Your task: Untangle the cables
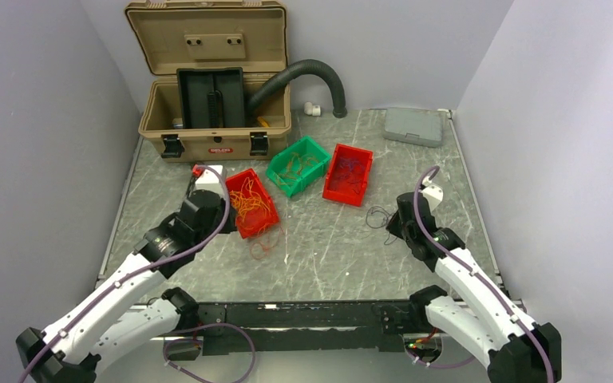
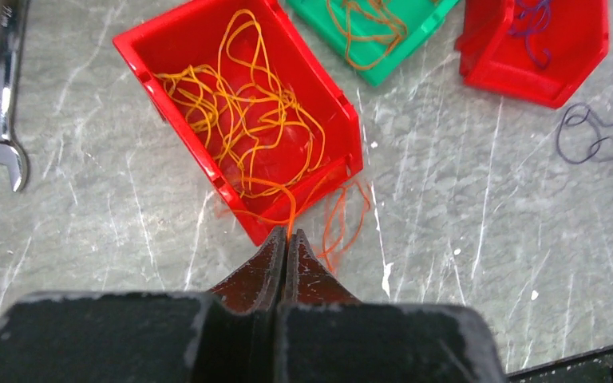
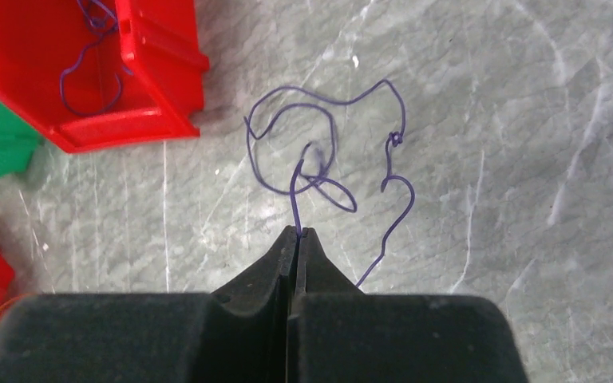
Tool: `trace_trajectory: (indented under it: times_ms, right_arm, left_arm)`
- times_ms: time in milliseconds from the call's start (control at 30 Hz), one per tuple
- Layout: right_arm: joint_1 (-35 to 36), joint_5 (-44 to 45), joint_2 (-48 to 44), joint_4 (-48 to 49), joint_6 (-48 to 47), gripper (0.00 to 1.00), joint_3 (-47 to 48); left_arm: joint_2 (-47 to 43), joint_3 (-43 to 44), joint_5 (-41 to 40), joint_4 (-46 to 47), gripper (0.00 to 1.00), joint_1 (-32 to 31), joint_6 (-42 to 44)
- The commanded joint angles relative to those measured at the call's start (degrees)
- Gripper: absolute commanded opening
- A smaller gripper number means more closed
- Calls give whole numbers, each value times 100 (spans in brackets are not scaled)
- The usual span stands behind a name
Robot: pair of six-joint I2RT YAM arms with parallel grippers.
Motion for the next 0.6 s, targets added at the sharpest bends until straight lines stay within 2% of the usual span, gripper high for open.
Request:
trace_trajectory:
  times_ms: [0,233,467,533,567]
  right_arm:
    - [-18,-548,104,-84,-252,0,216]
    - [-21,-715,-3,-185,-270,0,220]
    - [-29,-1222,247,-236,-283,0,312]
    - [-29,-1045,253,-363,-198,14,352]
    - [-26,-945,265,-443,-146,26,377]
  left_arm:
    - [337,74,301,-142,0,25,-4]
    - [541,102,237,-304,0,22,-33]
    - [739,-65,1026,92,0,19,148]
    - [827,-155,1335,309,0,21,194]
    - [879,-215,1519,409,0,21,204]
